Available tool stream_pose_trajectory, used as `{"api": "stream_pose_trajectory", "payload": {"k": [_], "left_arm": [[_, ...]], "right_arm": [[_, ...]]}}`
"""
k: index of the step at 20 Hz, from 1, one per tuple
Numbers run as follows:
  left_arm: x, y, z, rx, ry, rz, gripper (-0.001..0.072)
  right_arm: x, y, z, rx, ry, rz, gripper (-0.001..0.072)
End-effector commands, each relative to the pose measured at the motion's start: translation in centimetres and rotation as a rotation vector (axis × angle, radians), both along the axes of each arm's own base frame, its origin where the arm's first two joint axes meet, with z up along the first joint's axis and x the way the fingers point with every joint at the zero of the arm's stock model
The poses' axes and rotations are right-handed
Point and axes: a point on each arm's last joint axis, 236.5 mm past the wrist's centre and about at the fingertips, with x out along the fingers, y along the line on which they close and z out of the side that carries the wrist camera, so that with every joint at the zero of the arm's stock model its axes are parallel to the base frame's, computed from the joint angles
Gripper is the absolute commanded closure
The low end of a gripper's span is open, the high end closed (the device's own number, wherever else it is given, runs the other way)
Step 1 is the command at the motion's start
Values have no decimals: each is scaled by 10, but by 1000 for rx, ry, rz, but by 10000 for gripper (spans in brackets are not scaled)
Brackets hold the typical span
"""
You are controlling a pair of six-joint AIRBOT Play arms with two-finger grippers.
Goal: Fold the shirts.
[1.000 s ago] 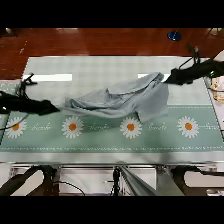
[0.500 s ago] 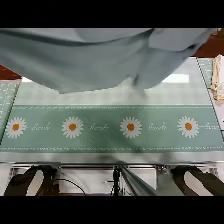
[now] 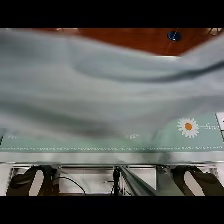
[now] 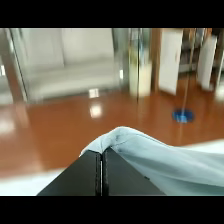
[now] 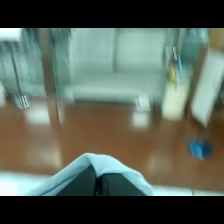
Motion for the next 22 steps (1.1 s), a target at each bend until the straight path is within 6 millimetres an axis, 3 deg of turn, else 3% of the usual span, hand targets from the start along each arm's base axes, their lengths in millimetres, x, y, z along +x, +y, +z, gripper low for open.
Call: {"api": "stream_pose_trajectory", "payload": {"k": [1, 2, 3, 5, 7, 9, 11, 13, 17, 19, 22], "left_arm": [[-12, 11, -59, -13, 254, 61, 682], [-10, 16, -75, -9, 321, 81, 682], [-5, 20, -93, -14, 391, 87, 682], [14, 27, -136, -41, 537, 86, 682], [45, 36, -172, -56, 609, 74, 682], [90, 50, -214, -94, 643, 83, 682], [130, 63, -258, -161, 690, 110, 681], [170, 70, -294, -214, 712, 99, 681], [238, 63, -343, -316, 775, 4, 681], [258, 57, -382, -386, 873, -20, 681], [275, 55, -438, -393, 991, -28, 681]], "right_arm": [[-17, -17, -87, -23, 387, -62, 680], [-15, -19, -114, -31, 522, -56, 680], [-3, -20, -127, -32, 566, -45, 680], [26, -30, -175, -39, 735, -43, 680], [62, -37, -226, -25, 871, -30, 680], [111, -45, -265, 2, 905, -36, 680], [158, -44, -291, 38, 899, -16, 680], [197, -31, -313, 84, 894, 51, 680], [250, -1, -374, 84, 952, 126, 680], [269, 14, -403, 67, 974, 149, 680], [301, 20, -431, 68, 940, 136, 679]]}}
